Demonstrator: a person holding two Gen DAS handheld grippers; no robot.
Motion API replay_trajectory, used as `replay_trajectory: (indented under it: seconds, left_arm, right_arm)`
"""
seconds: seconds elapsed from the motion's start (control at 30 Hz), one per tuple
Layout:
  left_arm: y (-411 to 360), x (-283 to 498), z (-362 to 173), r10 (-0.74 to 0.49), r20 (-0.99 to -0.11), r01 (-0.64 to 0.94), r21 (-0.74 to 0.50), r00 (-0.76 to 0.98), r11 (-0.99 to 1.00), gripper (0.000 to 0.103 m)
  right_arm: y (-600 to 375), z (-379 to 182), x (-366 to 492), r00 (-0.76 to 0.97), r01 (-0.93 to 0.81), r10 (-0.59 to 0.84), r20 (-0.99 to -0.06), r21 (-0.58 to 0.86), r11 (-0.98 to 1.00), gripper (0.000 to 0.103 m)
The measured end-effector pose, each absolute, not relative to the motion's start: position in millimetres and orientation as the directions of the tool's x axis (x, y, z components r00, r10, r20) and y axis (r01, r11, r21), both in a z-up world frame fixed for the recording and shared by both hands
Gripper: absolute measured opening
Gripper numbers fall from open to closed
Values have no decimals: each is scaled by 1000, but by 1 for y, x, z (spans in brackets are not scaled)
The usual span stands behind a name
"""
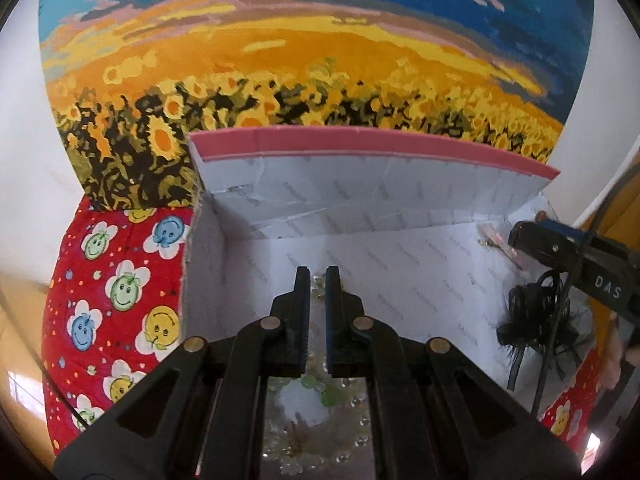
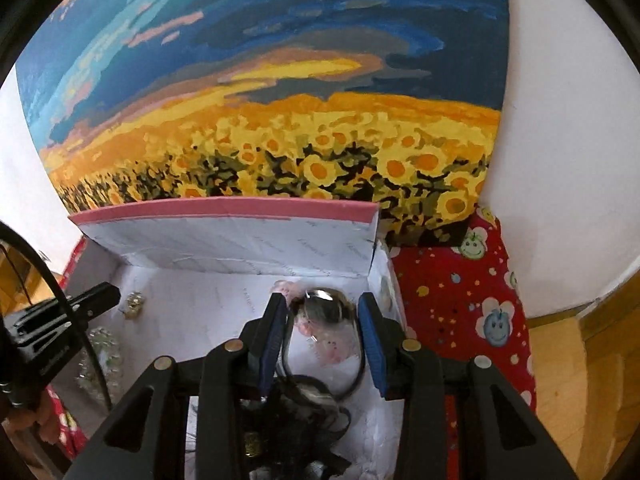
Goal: Organize jewelry
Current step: 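Carry the watch and earring into the pink box and open both tools, then withdraw both open tools from the pink box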
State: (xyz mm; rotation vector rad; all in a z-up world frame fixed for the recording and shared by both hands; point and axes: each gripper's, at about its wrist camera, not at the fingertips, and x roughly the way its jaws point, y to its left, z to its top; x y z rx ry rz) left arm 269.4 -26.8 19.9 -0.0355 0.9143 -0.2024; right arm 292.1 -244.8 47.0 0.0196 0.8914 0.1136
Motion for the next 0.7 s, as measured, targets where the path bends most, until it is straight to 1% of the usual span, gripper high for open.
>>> replay_trajectory:
  seconds: [0.03,0.07,0.1,0.13,0.17,0.2,0.23,0.27,0.37,0.5,0.63,0.7]
  left_arm:
    - [-28,269,19,-190,-785,163,-115,589,980,0]
    - [-28,269,19,-193,-787,166,-116,587,979,4]
    - [-28,268,19,-195,-789,167,-118,583,979,8]
    - [-28,269,19,-198,-791,167,-123,579,978,19]
    - [-29,268,19,-213,-789,178,-134,576,975,23]
    - [-32,268,19,-223,-788,185,-141,574,973,26]
    - [-35,266,20,-228,-786,190,-143,574,971,33]
    - [-38,264,21,-227,-783,193,-138,579,971,36]
    - [-41,260,26,-226,-774,205,-126,592,971,38]
    - [-44,255,32,-248,-770,223,-140,588,965,39]
    - [-50,256,50,-246,-753,247,-114,611,962,39]
    - [-44,243,63,-258,-745,253,-124,615,960,39]
  right_arm:
    - [-244,48,292,627,-95,109,-772,63,993,41]
    - [-243,49,292,628,-100,114,-769,66,993,42]
    - [-244,50,292,628,-102,121,-769,73,992,45]
    - [-243,51,292,629,-104,126,-767,78,992,50]
    - [-244,52,292,632,-106,131,-764,82,991,53]
    - [-244,55,291,639,-106,129,-759,79,991,58]
    - [-243,57,289,647,-106,126,-752,75,992,61]
    - [-243,60,287,653,-107,125,-747,73,992,61]
    - [-242,67,280,659,-115,130,-741,71,991,62]
    - [-240,77,268,669,-127,130,-731,60,990,62]
    - [-240,88,252,672,-142,155,-724,79,987,62]
    - [-240,95,245,676,-150,160,-719,78,986,62]
